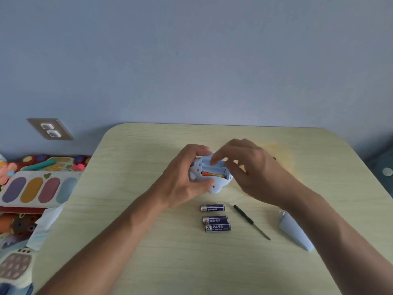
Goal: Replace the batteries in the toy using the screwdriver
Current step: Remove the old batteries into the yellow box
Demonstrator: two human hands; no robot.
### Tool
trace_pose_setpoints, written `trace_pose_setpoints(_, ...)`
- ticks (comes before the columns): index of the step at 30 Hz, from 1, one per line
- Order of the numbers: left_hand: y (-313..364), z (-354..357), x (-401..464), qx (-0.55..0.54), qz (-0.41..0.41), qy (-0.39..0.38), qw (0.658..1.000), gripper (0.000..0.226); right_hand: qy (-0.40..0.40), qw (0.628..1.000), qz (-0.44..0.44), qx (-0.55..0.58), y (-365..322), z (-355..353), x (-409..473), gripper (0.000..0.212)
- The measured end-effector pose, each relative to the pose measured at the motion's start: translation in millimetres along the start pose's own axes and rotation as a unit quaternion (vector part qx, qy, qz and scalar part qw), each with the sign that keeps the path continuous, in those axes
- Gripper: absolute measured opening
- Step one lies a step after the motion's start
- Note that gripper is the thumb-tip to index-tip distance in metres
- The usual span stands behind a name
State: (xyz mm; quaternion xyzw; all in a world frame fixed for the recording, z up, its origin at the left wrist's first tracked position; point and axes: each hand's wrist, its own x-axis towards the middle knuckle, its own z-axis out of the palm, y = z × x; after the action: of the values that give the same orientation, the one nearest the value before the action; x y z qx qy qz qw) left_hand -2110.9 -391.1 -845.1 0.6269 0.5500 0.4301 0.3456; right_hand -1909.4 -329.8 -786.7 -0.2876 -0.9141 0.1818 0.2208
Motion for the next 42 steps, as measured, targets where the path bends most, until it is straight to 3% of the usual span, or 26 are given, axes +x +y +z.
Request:
trace_pose_setpoints(3, 0, 0, 1, 0.001, 0.003, 0.005, 1.0, 0.059, -0.037, 0.998, -0.044, -0.02, 2, 12, 10, 0.032)
trace_pose_setpoints(6, 0, -1, 1, -0.002, 0.001, 0.004, 1.0, 0.062, -0.081, 0.996, -0.033, 0.014, 7, 17, 12, 0.026)
trace_pose_setpoints(11, 0, -2, 0, -0.013, -0.006, -0.001, 1.0, 0.064, -0.103, 0.993, -0.064, 0.009, 11, 17, 13, 0.023)
trace_pose_setpoints(21, 1, -4, 1, 0.006, -0.004, -0.009, 1.0, 0.063, -0.133, 0.984, -0.096, -0.069, 6, 16, 15, 0.061)
trace_pose_setpoints(28, 1, -3, 2, 0.01, -0.001, 0.002, 1.0, 0.062, -0.093, 0.988, -0.111, -0.048, -1, 16, 15, 0.038)
trace_pose_setpoints(35, 2, -2, 0, -0.009, 0.001, 0.004, 1.0, 0.054, -0.061, 0.994, 0.022, 0.091, -5, 11, 9, 0.021)
trace_pose_setpoints(42, -1, -2, 0, -0.006, -0.003, -0.002, 1.0, 0.058, -0.066, 0.985, 0.071, 0.143, -3, 7, 8, 0.016)
